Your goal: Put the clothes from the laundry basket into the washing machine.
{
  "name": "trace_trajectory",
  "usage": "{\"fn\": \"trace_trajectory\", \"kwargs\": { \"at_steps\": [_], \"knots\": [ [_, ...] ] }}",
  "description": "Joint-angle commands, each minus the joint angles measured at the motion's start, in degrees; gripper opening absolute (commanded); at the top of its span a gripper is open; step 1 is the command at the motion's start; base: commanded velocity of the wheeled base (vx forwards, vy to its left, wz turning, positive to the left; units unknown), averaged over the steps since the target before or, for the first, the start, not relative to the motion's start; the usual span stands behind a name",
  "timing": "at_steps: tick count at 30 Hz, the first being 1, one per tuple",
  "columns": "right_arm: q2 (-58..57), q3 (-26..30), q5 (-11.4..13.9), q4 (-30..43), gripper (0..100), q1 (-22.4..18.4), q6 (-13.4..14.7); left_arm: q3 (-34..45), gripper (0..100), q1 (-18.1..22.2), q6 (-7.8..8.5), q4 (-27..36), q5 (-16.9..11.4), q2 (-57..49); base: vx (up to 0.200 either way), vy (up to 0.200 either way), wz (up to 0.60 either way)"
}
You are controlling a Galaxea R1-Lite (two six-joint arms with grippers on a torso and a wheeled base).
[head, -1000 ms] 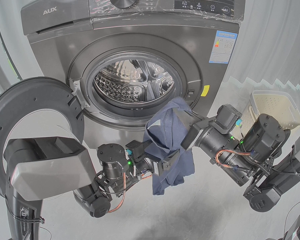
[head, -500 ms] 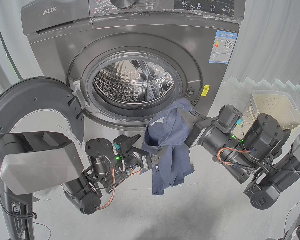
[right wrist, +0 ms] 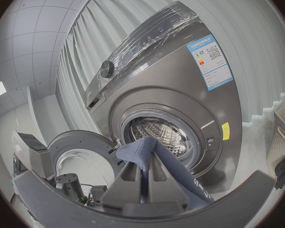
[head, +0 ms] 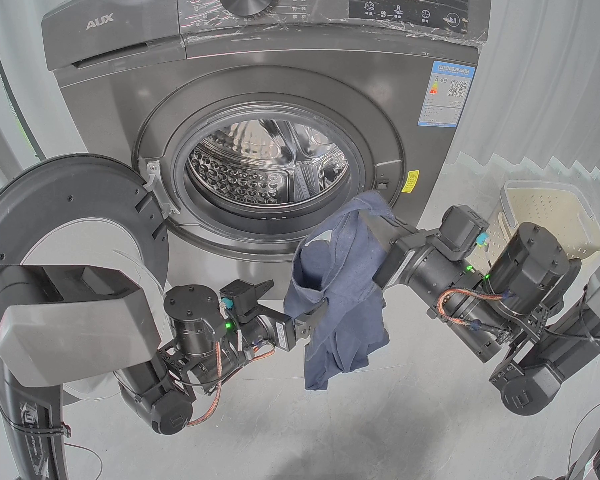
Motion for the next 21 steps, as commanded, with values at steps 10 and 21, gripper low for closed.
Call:
{"fn": "trace_trajectory", "kwargs": {
  "at_steps": [10,21],
  "knots": [
    [-0.3,0.1,0.0,0.0,0,0.1,0.0,-0.5,100,1.9,-0.19,0.0,-0.1,-0.4,0.0,0.0,0.0],
    [-0.2,0.2,0.0,0.0,0,0.5,0.0,-2.0,100,1.8,-0.45,0.1,0.0,-0.2,0.0,0.0,0.0]
  ]
}}
